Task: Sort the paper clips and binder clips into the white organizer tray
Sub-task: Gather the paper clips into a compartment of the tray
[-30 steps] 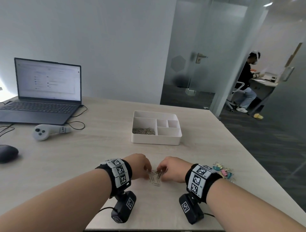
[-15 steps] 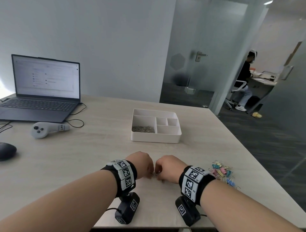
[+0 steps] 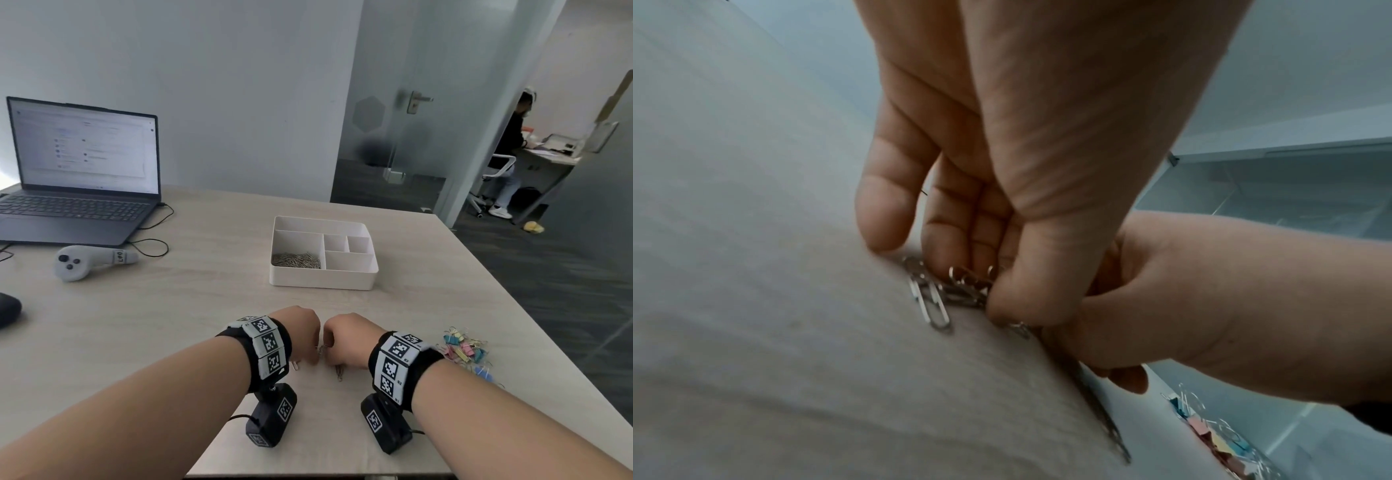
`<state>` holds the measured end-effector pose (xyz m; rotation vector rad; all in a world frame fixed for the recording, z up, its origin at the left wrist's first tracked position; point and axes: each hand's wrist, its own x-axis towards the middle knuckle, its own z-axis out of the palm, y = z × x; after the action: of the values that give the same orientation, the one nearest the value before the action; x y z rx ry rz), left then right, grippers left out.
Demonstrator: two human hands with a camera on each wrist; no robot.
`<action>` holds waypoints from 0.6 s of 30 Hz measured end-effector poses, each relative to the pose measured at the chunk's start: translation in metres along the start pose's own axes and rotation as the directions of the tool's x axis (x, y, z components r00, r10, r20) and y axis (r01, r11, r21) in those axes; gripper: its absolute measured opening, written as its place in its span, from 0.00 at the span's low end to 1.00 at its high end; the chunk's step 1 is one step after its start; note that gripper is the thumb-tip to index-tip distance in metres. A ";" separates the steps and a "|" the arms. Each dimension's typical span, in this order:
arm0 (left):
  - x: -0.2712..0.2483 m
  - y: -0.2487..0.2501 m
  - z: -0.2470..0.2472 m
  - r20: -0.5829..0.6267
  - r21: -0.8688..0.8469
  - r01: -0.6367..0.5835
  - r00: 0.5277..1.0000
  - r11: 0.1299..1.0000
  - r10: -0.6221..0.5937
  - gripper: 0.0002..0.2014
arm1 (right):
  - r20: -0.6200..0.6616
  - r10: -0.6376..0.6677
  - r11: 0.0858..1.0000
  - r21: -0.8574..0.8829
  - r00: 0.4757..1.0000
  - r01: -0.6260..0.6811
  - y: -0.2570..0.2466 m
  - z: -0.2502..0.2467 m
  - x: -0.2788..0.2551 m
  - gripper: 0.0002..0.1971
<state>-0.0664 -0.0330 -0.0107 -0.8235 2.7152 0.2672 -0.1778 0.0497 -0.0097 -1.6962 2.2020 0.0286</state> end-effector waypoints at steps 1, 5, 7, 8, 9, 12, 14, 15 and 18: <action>0.002 -0.001 0.000 0.005 -0.006 0.000 1.000 1.000 0.000 0.09 | 0.012 -0.002 1.000 -0.008 1.000 0.002 0.000 -0.001 0.002 0.11; 0.006 -0.008 0.000 -0.022 -0.079 -0.004 1.000 0.997 0.003 0.10 | 0.028 -0.023 0.999 0.038 0.999 0.022 0.007 -0.003 0.009 0.11; 0.007 -0.016 -0.001 -0.034 -0.205 0.007 0.999 0.979 -0.014 0.07 | 0.011 -0.024 0.990 0.136 1.000 0.022 0.014 -0.005 0.012 0.08; 0.008 -0.022 -0.001 -0.042 -0.285 0.009 0.999 0.959 -0.022 0.05 | 0.000 -0.019 0.981 0.194 1.000 0.019 0.018 -0.007 0.016 0.06; 0.009 -0.028 -0.001 -0.058 -0.362 0.003 0.998 0.932 -0.026 0.03 | -0.020 -0.011 0.967 0.256 1.000 0.016 0.022 -0.008 0.018 0.04; 0.015 -0.051 -0.007 -0.154 -0.561 -0.022 0.985 0.828 -0.078 0.02 | -0.116 0.057 0.877 0.481 0.992 0.006 0.031 -0.012 0.033 0.02; 0.022 -0.067 -0.016 -0.272 -0.608 -0.052 0.951 0.792 -0.146 0.01 | -0.198 0.107 0.796 0.605 0.974 0.036 0.035 -0.017 0.046 0.02; 0.026 -0.075 -0.021 -0.337 -0.612 -0.071 0.925 0.787 -0.178 0.01 | -0.245 0.121 0.776 0.628 0.962 0.062 0.036 -0.021 0.052 0.03; 0.041 -0.091 -0.035 -0.485 -0.630 -0.107 0.828 0.769 -0.281 0.03 | -0.381 0.148 0.759 0.635 0.913 0.143 0.034 -0.033 0.077 0.04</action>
<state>-0.0557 -0.1375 0.0007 -1.4027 3.1250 1.1525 -0.2352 -0.0197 -0.0086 -1.3547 2.0973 -1.0747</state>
